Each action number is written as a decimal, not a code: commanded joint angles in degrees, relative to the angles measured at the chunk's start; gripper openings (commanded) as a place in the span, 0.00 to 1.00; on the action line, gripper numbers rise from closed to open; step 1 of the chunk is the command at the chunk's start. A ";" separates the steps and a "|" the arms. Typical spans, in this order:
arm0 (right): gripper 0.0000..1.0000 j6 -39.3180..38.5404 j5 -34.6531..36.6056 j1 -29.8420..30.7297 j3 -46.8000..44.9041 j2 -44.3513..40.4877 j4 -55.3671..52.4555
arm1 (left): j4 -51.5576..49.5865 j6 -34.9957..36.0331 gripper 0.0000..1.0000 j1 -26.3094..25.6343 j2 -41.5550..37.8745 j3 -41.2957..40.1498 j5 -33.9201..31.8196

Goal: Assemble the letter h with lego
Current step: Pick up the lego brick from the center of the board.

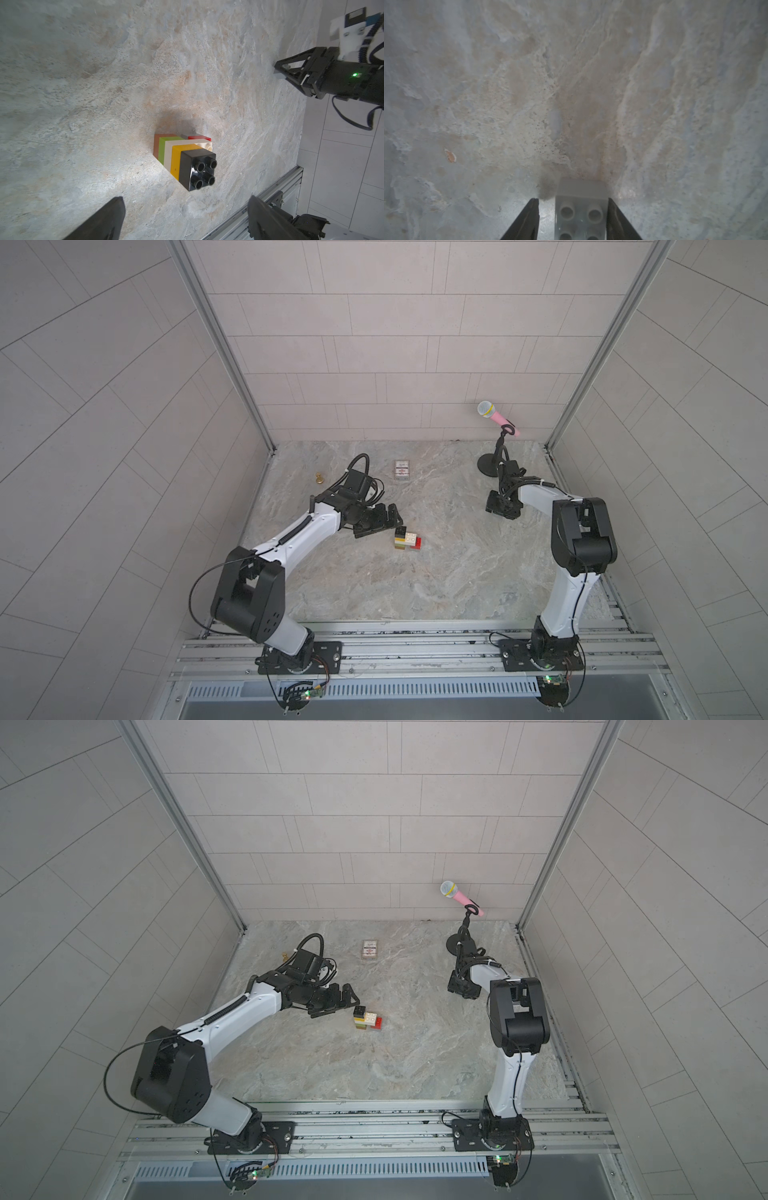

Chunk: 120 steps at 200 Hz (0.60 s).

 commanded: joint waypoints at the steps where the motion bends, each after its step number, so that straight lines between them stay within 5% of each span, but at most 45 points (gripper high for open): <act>1: 0.48 -0.40 -0.14 -0.18 -0.20 0.14 -1.94 | 1.74 -0.59 1.00 1.21 -3.14 -1.14 -0.69; 56: 0.30 -1.29 2.17 -0.10 0.88 1.50 -4.13 | 1.94 -1.21 1.00 2.06 -3.86 -1.78 -0.93; 108: 0.29 -1.47 1.35 -0.01 1.39 2.59 -5.25 | 1.75 -1.63 1.00 2.80 -4.21 -2.02 -1.11; 120: 0.21 -1.29 0.61 0.03 1.39 2.54 -5.41 | 1.84 -1.76 1.00 2.92 -4.20 -2.08 -1.11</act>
